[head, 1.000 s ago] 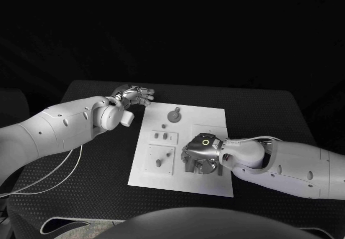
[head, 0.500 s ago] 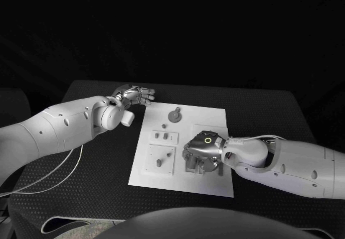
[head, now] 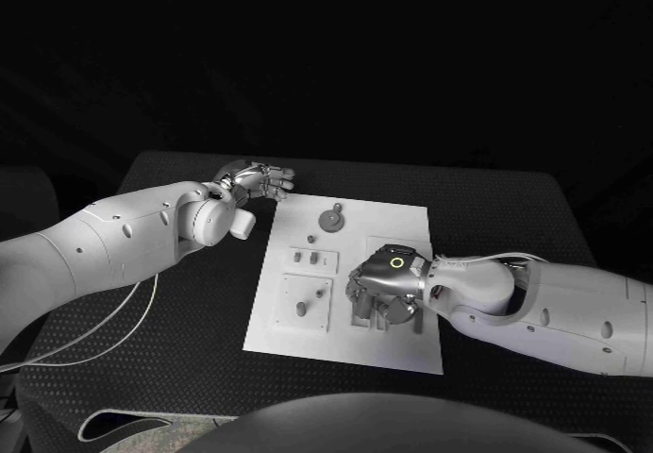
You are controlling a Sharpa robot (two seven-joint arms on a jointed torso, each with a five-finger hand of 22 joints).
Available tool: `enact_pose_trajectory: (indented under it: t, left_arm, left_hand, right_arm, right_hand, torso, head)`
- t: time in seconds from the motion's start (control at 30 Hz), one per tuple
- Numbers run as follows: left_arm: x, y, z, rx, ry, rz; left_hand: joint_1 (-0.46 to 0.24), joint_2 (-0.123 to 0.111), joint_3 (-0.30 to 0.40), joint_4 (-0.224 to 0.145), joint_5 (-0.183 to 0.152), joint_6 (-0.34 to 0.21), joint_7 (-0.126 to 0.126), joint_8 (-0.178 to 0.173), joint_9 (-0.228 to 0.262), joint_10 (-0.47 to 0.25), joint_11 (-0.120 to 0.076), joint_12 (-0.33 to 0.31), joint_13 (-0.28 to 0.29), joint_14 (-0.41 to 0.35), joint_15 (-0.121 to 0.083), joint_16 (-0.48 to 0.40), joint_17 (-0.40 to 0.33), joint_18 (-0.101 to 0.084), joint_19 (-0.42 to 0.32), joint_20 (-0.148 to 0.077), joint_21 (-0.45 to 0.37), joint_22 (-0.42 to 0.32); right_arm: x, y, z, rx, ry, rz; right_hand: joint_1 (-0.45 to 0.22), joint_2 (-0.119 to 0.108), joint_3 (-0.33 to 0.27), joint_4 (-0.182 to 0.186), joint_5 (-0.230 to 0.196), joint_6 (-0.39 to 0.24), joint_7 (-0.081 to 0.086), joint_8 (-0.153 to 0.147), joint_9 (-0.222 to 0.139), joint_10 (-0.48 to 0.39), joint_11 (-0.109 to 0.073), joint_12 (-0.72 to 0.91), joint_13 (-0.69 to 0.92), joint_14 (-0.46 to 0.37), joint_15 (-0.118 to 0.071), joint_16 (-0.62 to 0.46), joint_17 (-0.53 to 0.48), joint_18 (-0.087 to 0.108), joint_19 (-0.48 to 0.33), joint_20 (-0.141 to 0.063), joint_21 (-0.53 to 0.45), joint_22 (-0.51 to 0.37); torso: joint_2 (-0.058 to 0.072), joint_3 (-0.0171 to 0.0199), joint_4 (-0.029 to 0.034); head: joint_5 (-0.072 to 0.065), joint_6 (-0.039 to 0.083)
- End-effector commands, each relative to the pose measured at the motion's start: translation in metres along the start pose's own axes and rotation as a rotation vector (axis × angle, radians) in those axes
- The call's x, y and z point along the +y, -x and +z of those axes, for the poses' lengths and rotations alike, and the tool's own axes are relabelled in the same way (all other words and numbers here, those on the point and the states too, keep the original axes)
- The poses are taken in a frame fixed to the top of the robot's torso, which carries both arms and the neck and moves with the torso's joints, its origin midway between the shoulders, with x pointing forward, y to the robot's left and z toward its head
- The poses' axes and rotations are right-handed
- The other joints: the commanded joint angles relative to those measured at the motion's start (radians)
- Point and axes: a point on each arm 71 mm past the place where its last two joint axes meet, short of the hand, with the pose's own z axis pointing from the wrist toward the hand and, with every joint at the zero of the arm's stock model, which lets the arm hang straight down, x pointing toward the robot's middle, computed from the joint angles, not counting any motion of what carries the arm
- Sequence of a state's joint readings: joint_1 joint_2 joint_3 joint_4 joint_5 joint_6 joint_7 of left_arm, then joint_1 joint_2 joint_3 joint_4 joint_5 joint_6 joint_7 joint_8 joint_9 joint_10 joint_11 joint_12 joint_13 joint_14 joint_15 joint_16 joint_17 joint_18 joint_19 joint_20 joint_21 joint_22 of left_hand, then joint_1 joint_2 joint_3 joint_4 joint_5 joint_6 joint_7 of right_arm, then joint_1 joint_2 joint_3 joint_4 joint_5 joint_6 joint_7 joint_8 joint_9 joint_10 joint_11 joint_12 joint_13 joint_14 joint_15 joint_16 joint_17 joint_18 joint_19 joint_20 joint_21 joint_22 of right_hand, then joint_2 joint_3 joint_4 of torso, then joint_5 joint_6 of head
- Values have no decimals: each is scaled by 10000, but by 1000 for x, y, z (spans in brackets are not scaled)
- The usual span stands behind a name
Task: Assemble the parts on the task board
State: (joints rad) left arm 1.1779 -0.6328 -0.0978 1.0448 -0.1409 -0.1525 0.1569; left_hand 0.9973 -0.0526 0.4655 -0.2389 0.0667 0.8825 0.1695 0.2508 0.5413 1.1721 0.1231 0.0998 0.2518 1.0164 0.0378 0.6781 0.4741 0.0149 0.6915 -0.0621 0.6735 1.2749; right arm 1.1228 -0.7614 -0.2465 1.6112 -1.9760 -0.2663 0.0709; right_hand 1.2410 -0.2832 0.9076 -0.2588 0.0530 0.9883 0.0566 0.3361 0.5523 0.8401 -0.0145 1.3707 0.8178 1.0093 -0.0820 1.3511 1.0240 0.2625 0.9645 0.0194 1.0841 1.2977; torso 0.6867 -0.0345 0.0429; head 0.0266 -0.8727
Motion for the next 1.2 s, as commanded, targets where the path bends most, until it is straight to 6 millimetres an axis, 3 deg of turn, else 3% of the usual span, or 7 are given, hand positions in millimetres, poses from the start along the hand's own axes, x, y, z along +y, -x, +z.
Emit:
enact_pose_trajectory:
  t: [0.03,1.2]
  left_arm:
    - [-1,-2,0,170,-52,-50]
    - [-1,-3,1,204,-52,-50]
  left_hand:
    - [-79,-3,-11,50,7,-73,11,48,-18,-89,-16,-31,-15,1,75,-65,15,108,-18,80,-52,12]
    - [-74,-7,-10,53,7,-80,12,53,-23,-99,-12,-34,-19,1,76,-84,41,110,-21,82,-67,28]
  right_arm:
    - [4,0,0,95,214,218]
    - [11,-7,5,578,440,789]
  right_hand:
    - [-30,-39,44,-19,-44,299,236,26,17,50,31,61,-14,3,-45,69,-16,-7,59,-20,69,-13]
    - [-94,58,8,-103,-37,303,229,-18,-7,-21,46,71,-58,-56,-32,86,-74,-7,5,-9,72,-4]
  torso:
    - [1,-5,1]
    - [1,-1,-4]
  head:
    - [19,1]
    - [31,1]
